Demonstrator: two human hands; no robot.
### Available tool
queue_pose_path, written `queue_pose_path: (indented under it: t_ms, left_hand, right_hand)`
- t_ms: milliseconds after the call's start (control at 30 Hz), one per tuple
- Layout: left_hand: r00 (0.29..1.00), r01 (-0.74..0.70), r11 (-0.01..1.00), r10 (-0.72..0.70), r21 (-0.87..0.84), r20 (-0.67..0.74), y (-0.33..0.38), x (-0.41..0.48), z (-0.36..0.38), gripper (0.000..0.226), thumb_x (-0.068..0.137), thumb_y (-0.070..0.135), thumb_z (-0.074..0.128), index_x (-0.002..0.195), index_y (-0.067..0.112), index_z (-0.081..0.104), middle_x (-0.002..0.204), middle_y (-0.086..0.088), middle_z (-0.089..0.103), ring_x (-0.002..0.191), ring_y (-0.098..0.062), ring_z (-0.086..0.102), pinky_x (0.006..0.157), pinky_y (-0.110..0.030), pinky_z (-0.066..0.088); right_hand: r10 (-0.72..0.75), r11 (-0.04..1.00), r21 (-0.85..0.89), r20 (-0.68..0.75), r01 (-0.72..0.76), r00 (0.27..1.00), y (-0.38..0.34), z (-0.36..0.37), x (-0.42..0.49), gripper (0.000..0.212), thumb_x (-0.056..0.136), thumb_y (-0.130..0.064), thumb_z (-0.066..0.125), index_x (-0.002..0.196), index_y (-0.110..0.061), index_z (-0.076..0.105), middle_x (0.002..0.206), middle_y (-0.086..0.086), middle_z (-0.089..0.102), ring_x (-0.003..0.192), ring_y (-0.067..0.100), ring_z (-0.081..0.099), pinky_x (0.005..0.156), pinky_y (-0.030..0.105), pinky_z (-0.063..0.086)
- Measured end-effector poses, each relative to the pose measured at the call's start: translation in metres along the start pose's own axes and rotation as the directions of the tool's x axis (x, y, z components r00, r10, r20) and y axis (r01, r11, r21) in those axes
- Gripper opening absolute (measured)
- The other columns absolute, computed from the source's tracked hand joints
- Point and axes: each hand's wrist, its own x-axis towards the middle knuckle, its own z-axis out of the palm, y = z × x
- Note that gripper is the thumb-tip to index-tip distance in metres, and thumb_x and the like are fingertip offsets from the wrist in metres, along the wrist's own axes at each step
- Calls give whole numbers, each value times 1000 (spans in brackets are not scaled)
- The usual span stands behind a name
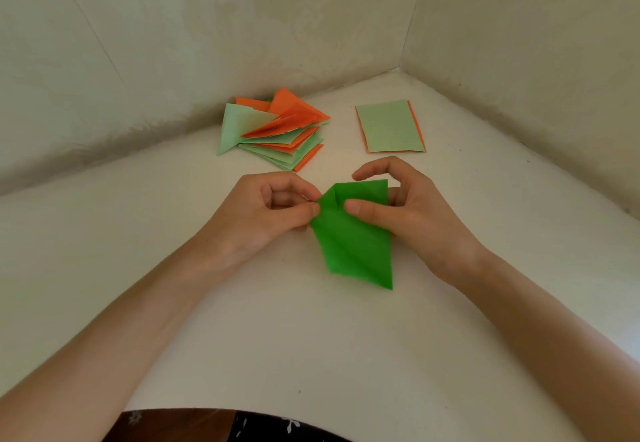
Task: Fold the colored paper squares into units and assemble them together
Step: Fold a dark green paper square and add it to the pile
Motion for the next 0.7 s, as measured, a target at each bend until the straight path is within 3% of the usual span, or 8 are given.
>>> queue_pose_path:
  t_ms: [233, 300, 433, 533, 700]
  left_hand:
    - [999, -31, 999, 31, 10, 41, 4, -1, -3, 14, 87, -1, 58, 89, 12, 62, 71, 0, 71, 66, -8, 65, 64, -20, 54]
    - [998, -52, 998, 52, 17, 40, 6, -2, -2, 17, 86, -4, 58, 87, 13, 63, 72, 2, 71, 67, -7, 65, 65, -19, 54]
    - [997, -77, 997, 77, -17, 22, 5, -2, -5, 25, 85, -6, 58, 82, 16, 68, 73, 4, 70, 71, -8, 66, 69, -21, 55]
    - [997, -74, 995, 75, -65, 17, 5, -1, -6, 24, 79, 2, 64, 76, 24, 74, 76, 2, 71, 77, -11, 66, 72, -23, 55]
    - [999, -44, 991, 45, -129, 8, 6, -1, -9, 26, 77, 13, 53, 74, 23, 77, 78, 1, 71, 77, -11, 66, 69, -22, 53]
  right_hand:
    - [-8, 995, 99, 20, 6, 1000, 1, -3, 1, 18, 86, 4, 57, 88, -14, 59, 83, 17, 67, 77, 29, 65, 72, 36, 53]
    - [-14, 991, 136, 29, 10, 999, 1, -4, 1, 20, 87, 6, 54, 87, -12, 61, 79, 14, 66, 74, 26, 63, 71, 35, 51]
    - [-42, 986, 165, 64, 31, 997, 1, -6, 1, 33, 88, 12, 45, 82, -11, 68, 82, 11, 68, 76, 22, 64, 71, 32, 52]
    - [-46, 978, 208, 101, 25, 994, 1, -6, 1, 40, 87, 16, 39, 80, -7, 71, 89, 13, 70, 88, 24, 67, 80, 31, 54]
    - [-114, 991, 80, 98, 106, 989, 3, -8, 0, 38, 71, -2, 36, 81, -9, 72, 92, 11, 72, 90, 22, 67, 77, 25, 52]
